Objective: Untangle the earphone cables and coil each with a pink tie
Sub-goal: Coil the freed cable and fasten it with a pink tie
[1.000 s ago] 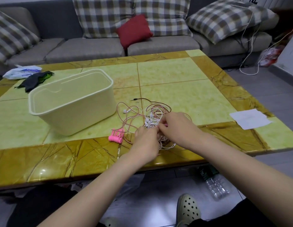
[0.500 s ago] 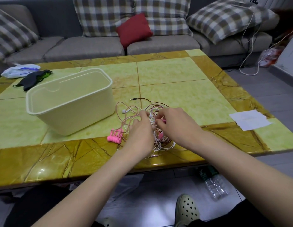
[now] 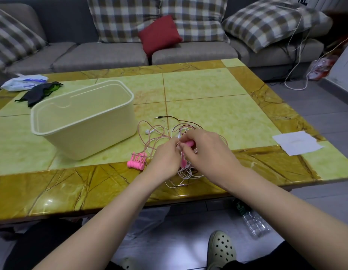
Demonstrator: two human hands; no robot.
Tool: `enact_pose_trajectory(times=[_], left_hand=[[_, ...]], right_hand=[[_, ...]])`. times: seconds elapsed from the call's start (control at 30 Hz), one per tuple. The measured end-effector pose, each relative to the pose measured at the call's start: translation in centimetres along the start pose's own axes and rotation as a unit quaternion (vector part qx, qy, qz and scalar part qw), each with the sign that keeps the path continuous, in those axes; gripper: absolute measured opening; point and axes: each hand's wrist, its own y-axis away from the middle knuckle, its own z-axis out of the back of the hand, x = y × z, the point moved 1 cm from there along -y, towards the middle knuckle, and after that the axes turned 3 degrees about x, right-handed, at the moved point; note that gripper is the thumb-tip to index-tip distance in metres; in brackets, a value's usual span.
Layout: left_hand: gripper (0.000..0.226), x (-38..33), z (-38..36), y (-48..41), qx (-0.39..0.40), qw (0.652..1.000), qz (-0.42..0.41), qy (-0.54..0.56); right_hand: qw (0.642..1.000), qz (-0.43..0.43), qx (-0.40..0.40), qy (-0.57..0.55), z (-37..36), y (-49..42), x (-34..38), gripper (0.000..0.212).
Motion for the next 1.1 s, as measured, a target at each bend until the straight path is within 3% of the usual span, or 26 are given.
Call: enact_pose_trajectory(times=[0.3, 0.43, 0.67, 0.8, 1.1], left_hand=[[0.036, 0.0, 0.0, 0.0, 0.057, 0.974, 0.075, 0.206], [0.035, -0.2, 0.2, 0.4, 0.095, 0.962, 0.081, 0.243], [0.041, -0.2, -0.1, 0.5, 0.046, 0.947, 0.105, 0.299], [0.037, -0.8, -0.2, 0.8, 0.035, 0.953, 0.083, 0.291], [0.015, -1.2, -0.3, 2.2, 0.05, 0.973, 0.003, 0.225]], right_hand=[[0.985, -0.081, -0.052, -0.144, -1.0, 1.5, -1.3, 0.016], [0.974, -0.119, -0.055, -0.187, -0.5, 1.4, -1.6, 0.022], [0.97, -0.136, -0.058, -0.195, -0.8, 1.8, -0.9, 0.012], [0.959, -0.174, -0.049, -0.218, -0.8, 1.5, -1.2, 0.012], [0.901, -0.238, 0.058, -0.358, -0.8, 1.2, -2.4, 0.014]])
